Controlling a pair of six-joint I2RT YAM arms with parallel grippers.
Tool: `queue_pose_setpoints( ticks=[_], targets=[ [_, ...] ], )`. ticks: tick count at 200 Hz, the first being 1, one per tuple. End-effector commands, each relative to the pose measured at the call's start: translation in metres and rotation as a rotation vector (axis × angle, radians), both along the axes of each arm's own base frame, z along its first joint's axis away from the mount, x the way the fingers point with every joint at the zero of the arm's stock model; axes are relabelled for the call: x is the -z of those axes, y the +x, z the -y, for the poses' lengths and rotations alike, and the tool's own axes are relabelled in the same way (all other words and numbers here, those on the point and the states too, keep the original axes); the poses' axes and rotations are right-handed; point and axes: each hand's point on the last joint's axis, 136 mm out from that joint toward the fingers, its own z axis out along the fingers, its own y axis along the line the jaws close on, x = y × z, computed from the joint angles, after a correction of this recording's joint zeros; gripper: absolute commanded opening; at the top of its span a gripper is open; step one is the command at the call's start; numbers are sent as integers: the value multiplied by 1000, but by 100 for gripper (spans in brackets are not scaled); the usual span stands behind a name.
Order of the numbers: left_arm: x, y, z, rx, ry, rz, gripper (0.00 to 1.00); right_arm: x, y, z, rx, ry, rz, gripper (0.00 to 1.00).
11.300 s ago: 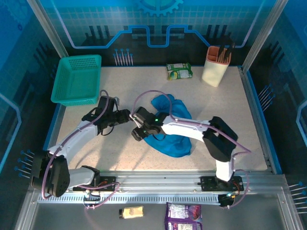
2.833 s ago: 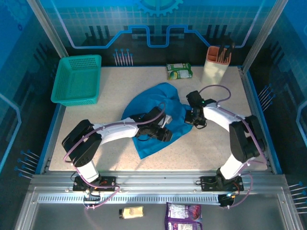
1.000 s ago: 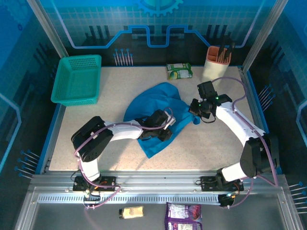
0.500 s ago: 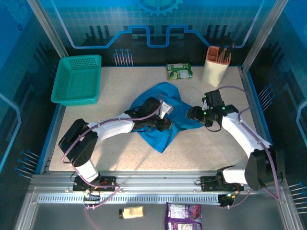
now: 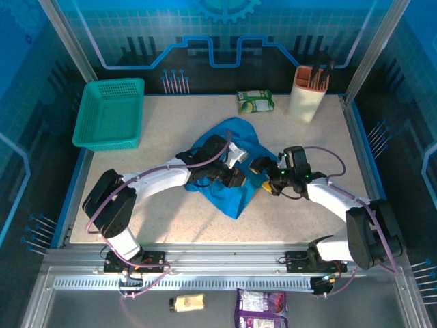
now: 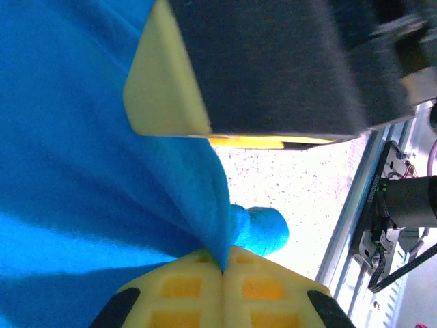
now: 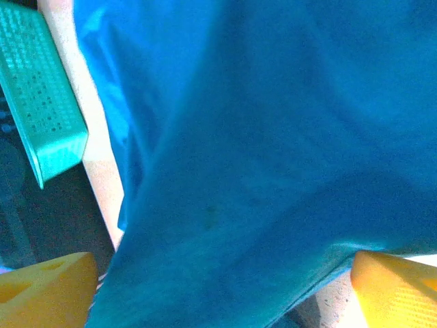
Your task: Fold the inside-out t-shirt
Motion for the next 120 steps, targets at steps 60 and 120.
queue_pose_setpoints(
  ticks=[60, 120],
  targets=[
    [-17, 3, 4, 9, -45, 10, 0, -7, -7, -11, 143, 153, -109, 100],
    [-16, 1, 1, 2, -42, 9, 0, -14, 20, -24, 163, 292, -36, 91]
  ],
)
